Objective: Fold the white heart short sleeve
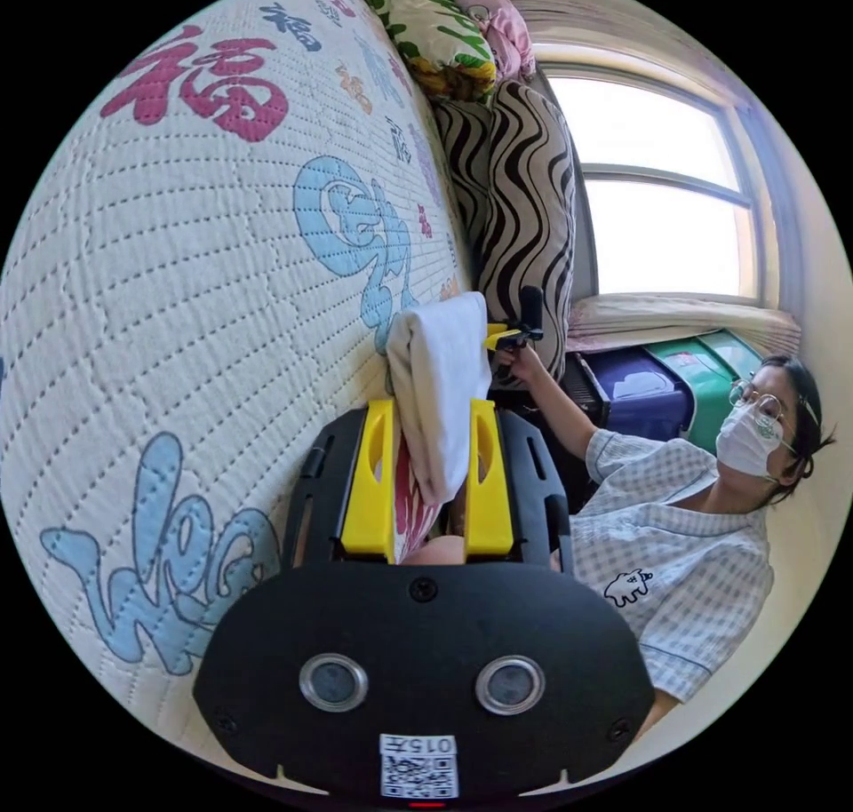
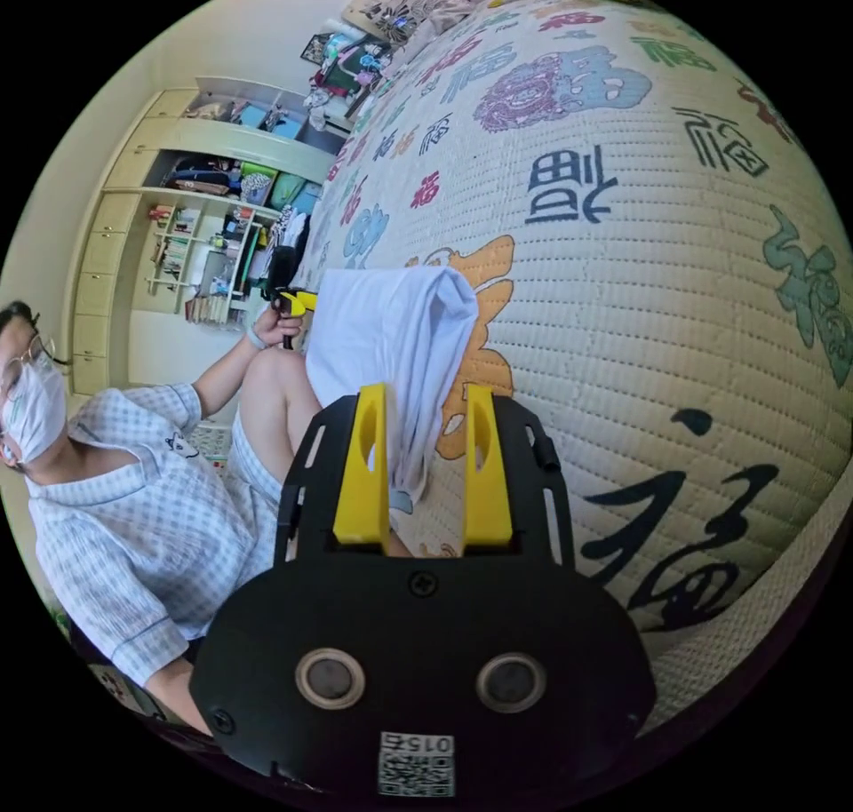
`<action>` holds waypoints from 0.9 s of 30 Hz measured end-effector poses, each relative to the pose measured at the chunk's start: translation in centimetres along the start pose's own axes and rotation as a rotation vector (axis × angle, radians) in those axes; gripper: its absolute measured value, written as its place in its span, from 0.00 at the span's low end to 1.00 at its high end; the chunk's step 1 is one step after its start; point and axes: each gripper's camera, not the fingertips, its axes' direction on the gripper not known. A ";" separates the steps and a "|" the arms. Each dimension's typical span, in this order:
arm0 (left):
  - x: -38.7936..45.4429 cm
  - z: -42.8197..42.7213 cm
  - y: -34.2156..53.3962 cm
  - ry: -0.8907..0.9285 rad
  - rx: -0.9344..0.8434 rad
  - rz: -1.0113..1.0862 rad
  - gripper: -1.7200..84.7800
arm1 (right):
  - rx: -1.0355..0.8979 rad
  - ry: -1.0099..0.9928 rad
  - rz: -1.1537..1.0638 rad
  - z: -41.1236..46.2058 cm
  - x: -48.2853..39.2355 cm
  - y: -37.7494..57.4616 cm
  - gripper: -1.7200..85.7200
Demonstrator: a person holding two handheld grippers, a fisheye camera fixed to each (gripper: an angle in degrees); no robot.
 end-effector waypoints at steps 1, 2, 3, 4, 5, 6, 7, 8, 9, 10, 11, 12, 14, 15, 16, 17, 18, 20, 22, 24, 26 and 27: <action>0.3 -0.5 -0.4 0.005 -0.002 0.004 0.16 | -0.008 -0.031 0.001 0.0 -0.1 -0.2 0.18; 0.5 -0.8 -0.7 0.002 -0.006 0.008 0.16 | -0.010 -0.042 0.000 0.0 -0.2 -0.3 0.18; 0.9 -1.2 -1.1 -0.007 -0.026 0.007 0.16 | -0.016 -0.047 -0.007 0.0 -0.5 -0.5 0.18; 1.6 -2.0 -1.5 -0.004 -0.046 0.015 0.16 | -0.024 -0.057 -0.013 -0.1 -1.0 -0.6 0.18; 1.9 -2.5 -1.6 -0.004 -0.054 0.018 0.17 | -0.027 -0.073 -0.019 -0.1 -1.2 -0.7 0.18; 2.7 -3.7 -1.5 -0.026 -0.059 0.024 0.17 | -0.053 -0.131 -0.042 -0.1 -1.8 -0.8 0.18; 3.3 -4.9 -1.2 -0.058 -0.058 0.025 0.17 | -0.077 -0.140 -0.049 0.1 -2.3 -0.9 0.19; 3.4 -5.4 -1.0 -0.067 -0.059 0.020 0.17 | -0.087 -0.135 -0.049 0.3 -2.5 -0.9 0.19; 3.6 -6.5 -0.6 -0.063 -0.045 0.009 0.16 | -0.099 -0.114 -0.042 0.7 -2.7 -1.0 0.19; 3.7 -7.3 -0.4 -0.040 -0.018 -0.002 0.16 | -0.092 -0.107 -0.033 1.0 -2.8 -1.2 0.17; 3.8 -7.6 -0.4 -0.033 -0.011 -0.003 0.16 | -0.086 -0.105 -0.029 1.1 -2.9 -1.3 0.17; 4.2 -7.9 -0.6 -0.025 -0.006 0.000 0.15 | -0.075 -0.110 -0.035 1.3 -3.2 -1.7 0.17; 4.9 -7.7 -1.4 0.014 -0.016 0.012 0.14 | -0.080 -0.132 -0.038 1.8 -3.8 -2.3 0.16; 5.5 -7.2 -2.2 0.029 -0.062 0.022 0.14 | -0.084 -0.131 -0.031 1.8 -4.1 -2.6 0.16; 6.1 -7.2 -2.9 0.021 -0.090 0.023 0.13 | -0.082 -0.146 -0.025 1.8 -4.3 -2.7 0.16; 6.4 -7.3 -3.2 0.028 -0.094 0.025 0.13 | -0.080 -0.154 -0.021 1.8 -4.4 -2.8 0.16; 6.8 -7.5 -3.8 0.053 -0.106 0.024 0.12 | -0.080 -0.162 -0.018 1.8 -4.9 -2.9 0.15; 7.4 -8.0 -4.3 0.082 -0.114 0.018 0.12 | -0.081 -0.161 -0.011 1.8 -5.6 -3.2 0.15; 8.6 -8.9 -4.7 0.090 -0.119 0.015 0.11 | -0.081 -0.160 -0.007 1.9 -6.7 -3.5 0.15; 10.0 -9.6 -4.9 0.082 -0.128 0.017 0.10 | -0.079 -0.159 -0.003 1.9 -7.6 -3.7 0.14; 11.5 -10.5 -5.2 0.059 -0.139 0.014 0.09 | -0.072 -0.139 0.000 2.0 -8.5 -3.8 0.13; 12.5 -11.2 -5.3 0.050 -0.138 0.006 0.09 | -0.056 -0.133 0.015 2.0 -9.0 -3.7 0.12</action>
